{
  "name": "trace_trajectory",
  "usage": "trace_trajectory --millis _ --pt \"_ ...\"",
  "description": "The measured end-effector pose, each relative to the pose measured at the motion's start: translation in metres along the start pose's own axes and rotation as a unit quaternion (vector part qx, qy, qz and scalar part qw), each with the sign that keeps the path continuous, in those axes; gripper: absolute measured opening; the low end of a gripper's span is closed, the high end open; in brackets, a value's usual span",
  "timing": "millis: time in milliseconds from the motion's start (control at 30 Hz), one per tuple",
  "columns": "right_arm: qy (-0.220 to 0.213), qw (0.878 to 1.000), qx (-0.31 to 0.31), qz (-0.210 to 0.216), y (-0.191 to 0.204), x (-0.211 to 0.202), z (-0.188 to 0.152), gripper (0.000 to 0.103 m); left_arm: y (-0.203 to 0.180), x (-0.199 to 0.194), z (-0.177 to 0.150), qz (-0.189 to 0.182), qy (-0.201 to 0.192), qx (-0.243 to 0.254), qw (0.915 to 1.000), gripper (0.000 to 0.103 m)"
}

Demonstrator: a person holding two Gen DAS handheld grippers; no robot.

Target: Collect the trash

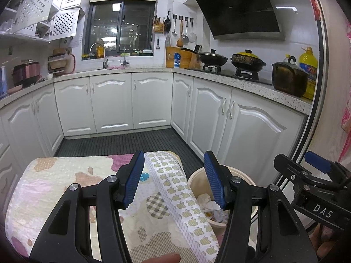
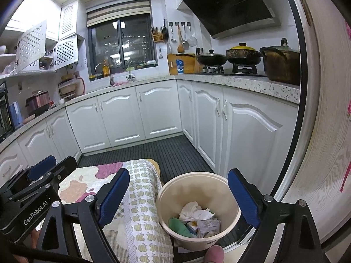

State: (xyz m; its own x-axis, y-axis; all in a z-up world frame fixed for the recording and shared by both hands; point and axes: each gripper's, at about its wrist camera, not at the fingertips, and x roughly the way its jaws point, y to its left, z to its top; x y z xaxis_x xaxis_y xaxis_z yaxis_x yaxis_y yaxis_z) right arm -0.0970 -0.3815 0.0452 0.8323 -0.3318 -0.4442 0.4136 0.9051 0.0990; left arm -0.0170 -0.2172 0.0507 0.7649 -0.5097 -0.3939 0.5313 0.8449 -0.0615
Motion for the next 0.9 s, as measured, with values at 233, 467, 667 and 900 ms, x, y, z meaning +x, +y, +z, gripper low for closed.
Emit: trace_trajectory --millis 233,467,667,900 --pt "-0.002 1.000 -0.001 0.001 0.0005 0.0021 0.0014 0.091 0.0013 -0.0006 0.0000 0.001 -0.002 0.000 1.0000 0.055" --pt "-0.003 1.000 -0.003 0.000 0.0024 0.0026 0.0023 0.091 0.0042 0.0001 0.0003 0.004 0.000 -0.005 1.0000 0.055" --pt "-0.003 1.000 -0.002 0.000 0.0017 0.0035 0.0032 0.092 0.0035 0.0019 0.0015 0.006 0.000 -0.005 1.0000 0.055" --pt "-0.001 1.000 -0.006 0.000 0.0020 0.0059 0.0053 0.092 0.0029 0.0022 0.0010 0.009 -0.001 -0.002 1.0000 0.055"
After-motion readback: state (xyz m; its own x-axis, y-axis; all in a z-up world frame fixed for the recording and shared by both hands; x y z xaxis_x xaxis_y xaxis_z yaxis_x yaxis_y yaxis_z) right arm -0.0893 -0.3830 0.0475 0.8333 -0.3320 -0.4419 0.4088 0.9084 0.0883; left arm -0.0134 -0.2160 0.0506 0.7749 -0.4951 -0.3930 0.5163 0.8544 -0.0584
